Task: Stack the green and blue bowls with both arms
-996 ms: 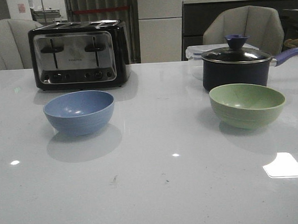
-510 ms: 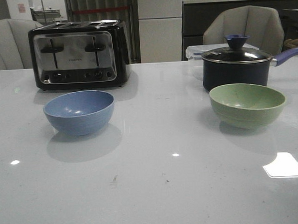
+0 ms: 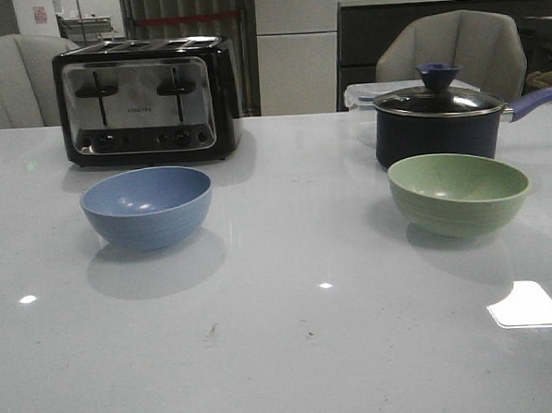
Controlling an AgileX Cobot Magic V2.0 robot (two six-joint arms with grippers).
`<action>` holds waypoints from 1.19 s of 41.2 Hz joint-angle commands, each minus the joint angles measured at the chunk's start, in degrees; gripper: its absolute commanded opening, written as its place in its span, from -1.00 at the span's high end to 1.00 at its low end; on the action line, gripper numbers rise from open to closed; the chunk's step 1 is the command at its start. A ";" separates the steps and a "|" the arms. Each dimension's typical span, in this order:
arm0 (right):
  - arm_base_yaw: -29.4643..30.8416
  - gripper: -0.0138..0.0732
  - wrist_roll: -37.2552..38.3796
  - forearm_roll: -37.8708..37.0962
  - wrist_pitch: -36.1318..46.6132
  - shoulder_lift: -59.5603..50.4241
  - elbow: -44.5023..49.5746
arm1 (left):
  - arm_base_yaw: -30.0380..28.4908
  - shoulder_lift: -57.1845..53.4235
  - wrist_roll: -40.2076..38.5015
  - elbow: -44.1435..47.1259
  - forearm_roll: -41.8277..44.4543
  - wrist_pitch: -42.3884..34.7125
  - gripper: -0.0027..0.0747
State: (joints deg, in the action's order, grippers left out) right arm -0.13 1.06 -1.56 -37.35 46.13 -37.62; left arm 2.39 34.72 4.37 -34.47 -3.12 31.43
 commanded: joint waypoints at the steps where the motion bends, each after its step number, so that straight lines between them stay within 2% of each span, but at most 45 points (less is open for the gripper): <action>1: -0.04 -0.07 -0.03 0.45 4.30 2.79 -1.96 | -0.15 1.73 -0.04 -1.60 -0.26 -3.84 0.16; 4: -0.04 -0.40 -0.03 1.56 4.95 5.60 -2.03 | -0.15 2.43 -0.04 -1.60 -0.25 -3.84 -0.17; 6: -0.04 -0.52 -0.03 2.15 5.57 7.33 -2.27 | -0.15 2.69 -0.04 -1.60 -0.25 -3.84 -0.33; 8: -0.04 -0.59 -0.03 2.71 5.69 9.65 -3.00 | -0.15 3.08 -0.04 -1.60 -0.25 -3.84 -0.38; 14: -0.04 -0.59 -0.03 3.84 5.19 17.55 -7.74 | -0.15 3.08 -0.04 -1.60 -0.25 -3.84 -0.38; 30: -0.04 -0.59 -0.03 5.52 1.25 41.94 -28.70 | -0.15 3.08 -0.04 -1.60 -0.25 -3.84 -0.38; 41: -0.04 -0.58 -1.95 5.74 -5.29 55.91 -41.39 | -0.15 3.08 -0.04 -1.60 -0.25 -3.84 -0.38; 49: -0.04 -0.38 -4.22 6.48 -11.29 63.53 -48.94 | -0.15 3.08 -0.04 -1.60 -0.25 -3.84 -0.38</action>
State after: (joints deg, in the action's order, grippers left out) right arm -0.13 -1.78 4.01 -47.39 110.31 -82.39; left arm 2.39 37.56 4.37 -34.47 -3.12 31.51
